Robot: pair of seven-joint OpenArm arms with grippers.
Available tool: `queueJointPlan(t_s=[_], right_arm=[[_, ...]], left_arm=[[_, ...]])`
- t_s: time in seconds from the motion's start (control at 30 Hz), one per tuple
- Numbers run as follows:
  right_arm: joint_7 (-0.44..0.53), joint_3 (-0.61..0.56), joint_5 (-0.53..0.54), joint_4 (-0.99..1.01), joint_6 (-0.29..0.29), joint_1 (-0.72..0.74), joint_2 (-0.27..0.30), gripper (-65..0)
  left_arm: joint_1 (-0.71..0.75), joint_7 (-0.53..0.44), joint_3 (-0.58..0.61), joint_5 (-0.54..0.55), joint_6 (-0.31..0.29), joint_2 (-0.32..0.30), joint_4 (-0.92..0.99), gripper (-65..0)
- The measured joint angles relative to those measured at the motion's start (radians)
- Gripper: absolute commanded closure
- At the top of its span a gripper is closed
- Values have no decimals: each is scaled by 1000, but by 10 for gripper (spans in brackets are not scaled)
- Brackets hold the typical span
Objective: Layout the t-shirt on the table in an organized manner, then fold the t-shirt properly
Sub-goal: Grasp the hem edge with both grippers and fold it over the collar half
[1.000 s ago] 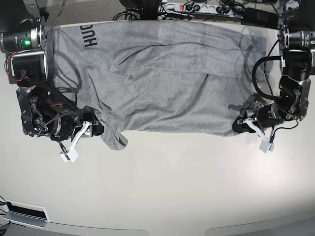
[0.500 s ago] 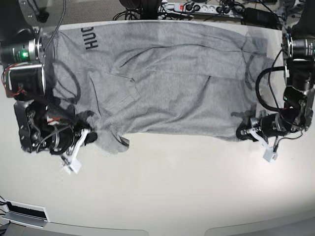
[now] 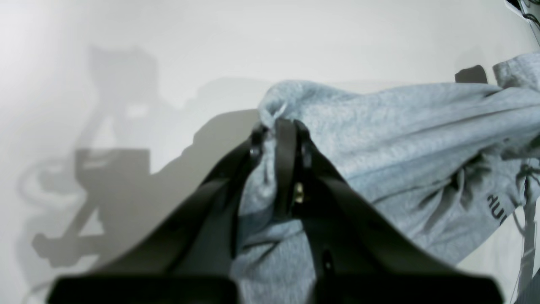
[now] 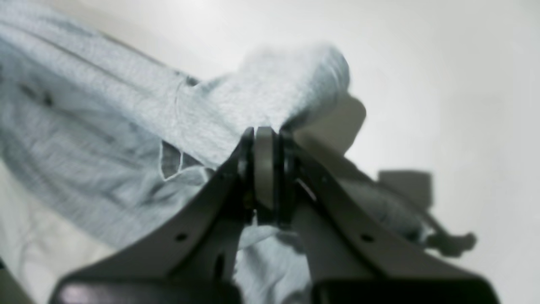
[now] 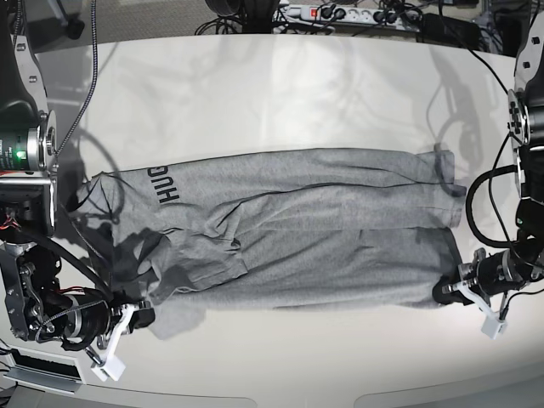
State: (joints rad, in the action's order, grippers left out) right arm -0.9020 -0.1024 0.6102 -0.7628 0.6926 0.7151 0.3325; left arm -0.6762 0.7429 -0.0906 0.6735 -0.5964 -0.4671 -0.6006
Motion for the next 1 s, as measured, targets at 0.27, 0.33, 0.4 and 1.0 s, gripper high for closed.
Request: queueJointPlan(t_s=[0.27,0.33,0.4,1.0], right_arm=[[-192,0,138,0,0,-43,3,0],[-238,0,162,0,0,-58,3,0],[-295,0,184,0,0,-74,3,0],[-498,0,357,0,0,-78,128,0]], left_arm=[[6,229,0,128,-74,-1,0,0],[6,315,0,182,-74,-1,0,0],[11,409,0,240,-74,-1,0,0],[15,653,0,404,-36,-62,0,0]])
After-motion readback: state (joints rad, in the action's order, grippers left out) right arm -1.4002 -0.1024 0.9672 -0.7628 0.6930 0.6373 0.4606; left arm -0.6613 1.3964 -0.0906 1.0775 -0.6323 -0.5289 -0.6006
